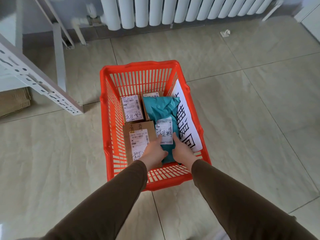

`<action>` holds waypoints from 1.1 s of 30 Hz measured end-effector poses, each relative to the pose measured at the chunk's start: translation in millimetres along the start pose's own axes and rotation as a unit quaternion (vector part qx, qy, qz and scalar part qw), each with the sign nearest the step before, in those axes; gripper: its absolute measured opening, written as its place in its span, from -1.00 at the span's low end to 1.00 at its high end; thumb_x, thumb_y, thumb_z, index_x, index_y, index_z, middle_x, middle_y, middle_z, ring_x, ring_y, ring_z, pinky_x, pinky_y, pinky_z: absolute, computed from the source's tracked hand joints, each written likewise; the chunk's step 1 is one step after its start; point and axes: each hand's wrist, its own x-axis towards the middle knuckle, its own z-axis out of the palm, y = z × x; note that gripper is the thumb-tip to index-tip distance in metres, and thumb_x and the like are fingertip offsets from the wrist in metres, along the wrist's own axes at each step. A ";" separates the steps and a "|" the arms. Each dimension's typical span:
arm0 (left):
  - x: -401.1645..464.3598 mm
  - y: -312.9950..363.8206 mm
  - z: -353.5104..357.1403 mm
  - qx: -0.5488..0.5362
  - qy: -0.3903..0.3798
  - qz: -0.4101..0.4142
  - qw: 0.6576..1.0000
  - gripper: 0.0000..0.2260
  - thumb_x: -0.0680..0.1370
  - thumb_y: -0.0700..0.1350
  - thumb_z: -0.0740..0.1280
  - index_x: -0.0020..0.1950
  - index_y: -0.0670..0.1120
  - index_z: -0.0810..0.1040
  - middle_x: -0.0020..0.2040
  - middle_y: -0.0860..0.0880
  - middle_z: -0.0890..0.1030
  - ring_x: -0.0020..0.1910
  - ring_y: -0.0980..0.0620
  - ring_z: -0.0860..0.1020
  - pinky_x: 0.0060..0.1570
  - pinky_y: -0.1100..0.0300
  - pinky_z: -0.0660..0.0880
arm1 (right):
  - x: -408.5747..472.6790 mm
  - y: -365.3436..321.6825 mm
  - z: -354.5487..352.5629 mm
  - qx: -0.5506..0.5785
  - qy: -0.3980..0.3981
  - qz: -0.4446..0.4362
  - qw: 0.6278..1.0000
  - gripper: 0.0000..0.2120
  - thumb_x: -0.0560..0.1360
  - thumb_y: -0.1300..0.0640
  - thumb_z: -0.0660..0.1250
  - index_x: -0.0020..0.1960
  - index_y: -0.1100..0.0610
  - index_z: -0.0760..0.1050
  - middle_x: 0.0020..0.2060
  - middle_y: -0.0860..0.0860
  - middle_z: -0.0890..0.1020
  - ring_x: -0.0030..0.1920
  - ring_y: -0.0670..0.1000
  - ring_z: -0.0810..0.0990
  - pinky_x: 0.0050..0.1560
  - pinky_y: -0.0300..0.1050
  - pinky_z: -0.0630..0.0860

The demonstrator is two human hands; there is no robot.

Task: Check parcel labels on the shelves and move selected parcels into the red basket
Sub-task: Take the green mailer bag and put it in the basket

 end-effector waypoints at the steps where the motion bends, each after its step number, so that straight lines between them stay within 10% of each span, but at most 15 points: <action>1: 1.2 0.0 -0.2 -0.009 -0.007 -0.006 1.000 -0.19 0.55 -0.24 0.44 0.69 0.02 0.08 0.18 -0.15 0.61 0.08 -0.09 0.65 0.08 0.05 0.66 | -0.6 -0.7 -1.0 0.031 -0.007 -0.001 0.999 -0.30 0.65 0.27 0.11 0.68 0.04 -0.15 0.27 0.31 0.54 -0.13 0.04 0.43 -0.38 -0.24 0.19; 6: 10.5 -3.0 -6.1 -0.067 -0.025 -0.038 0.997 -0.14 0.52 -0.32 0.44 0.69 0.05 0.09 0.11 -0.20 0.62 0.02 -0.17 0.69 0.04 -0.12 0.69 | 1.4 2.5 -0.6 0.071 -0.027 -0.003 0.997 -0.26 0.61 0.32 0.07 0.68 0.03 -0.18 0.42 0.39 0.41 0.04 0.09 0.32 -0.28 -0.30 0.18; 11: 14.4 -0.1 -10.9 -0.094 -0.043 -0.054 0.993 -0.17 0.54 -0.39 0.41 0.69 0.04 0.11 0.28 -0.23 0.57 0.08 -0.22 0.69 0.03 -0.10 0.69 | 8.6 3.9 -1.5 0.075 -0.040 0.001 0.996 -0.27 0.62 0.33 0.07 0.68 0.04 -0.18 0.43 0.39 0.41 -0.33 -0.05 0.22 -0.27 -0.31 0.18; 18: 11.7 0.1 -12.3 -0.108 -0.043 -0.051 0.992 -0.18 0.54 -0.38 0.42 0.68 0.02 0.13 0.28 -0.27 0.58 0.07 -0.21 0.70 0.03 -0.05 0.70 | 7.8 0.7 -4.3 0.085 -0.038 0.015 0.996 -0.27 0.60 0.32 0.09 0.68 0.07 -0.15 0.43 0.36 0.42 -0.33 -0.15 0.15 -0.25 -0.31 0.21; 22: 1.1 -1.2 -18.7 -0.126 -0.050 -0.027 0.990 -0.19 0.55 -0.39 0.39 0.69 0.01 0.11 0.14 -0.22 0.61 0.07 -0.21 0.70 0.07 0.00 0.68 | -5.1 -9.1 -12.9 0.060 -0.027 0.021 0.998 -0.31 0.65 0.27 0.12 0.68 0.14 -0.15 0.13 0.28 0.60 -0.35 -0.10 0.34 -0.39 -0.20 0.21; 26: -7.5 1.5 -33.3 -0.127 -0.038 -0.011 0.991 -0.19 0.54 -0.38 0.42 0.68 0.05 0.14 0.00 -0.16 0.66 -0.04 -0.13 0.71 0.05 0.01 0.69 | -18.4 -15.4 -26.9 0.079 -0.002 -0.005 0.997 -0.36 0.66 0.27 0.11 0.67 0.15 -0.05 0.36 0.30 0.52 0.22 0.25 0.59 -0.31 -0.28 0.21; 29: -20.8 8.1 -51.2 -0.106 -0.021 -0.008 0.994 -0.17 0.53 -0.35 0.45 0.68 0.03 0.13 0.06 -0.23 0.67 0.03 -0.19 0.70 0.06 -0.06 0.68 | -41.0 -26.5 -46.6 0.091 0.015 -0.034 0.995 -0.42 0.69 0.23 0.16 0.66 0.11 0.06 0.40 0.18 0.53 0.07 0.11 0.64 -0.33 -0.34 0.29; 33: -62.3 25.8 -84.6 -0.076 0.001 -0.005 0.997 -0.22 0.53 -0.27 0.47 0.65 0.03 0.20 0.00 -0.16 0.68 0.08 -0.23 0.69 0.08 -0.16 0.65 | -86.2 -50.0 -78.2 0.116 0.059 -0.035 0.991 -0.41 0.68 0.13 0.25 0.65 0.06 0.12 0.56 0.06 0.38 0.45 0.12 0.48 0.34 -0.03 0.50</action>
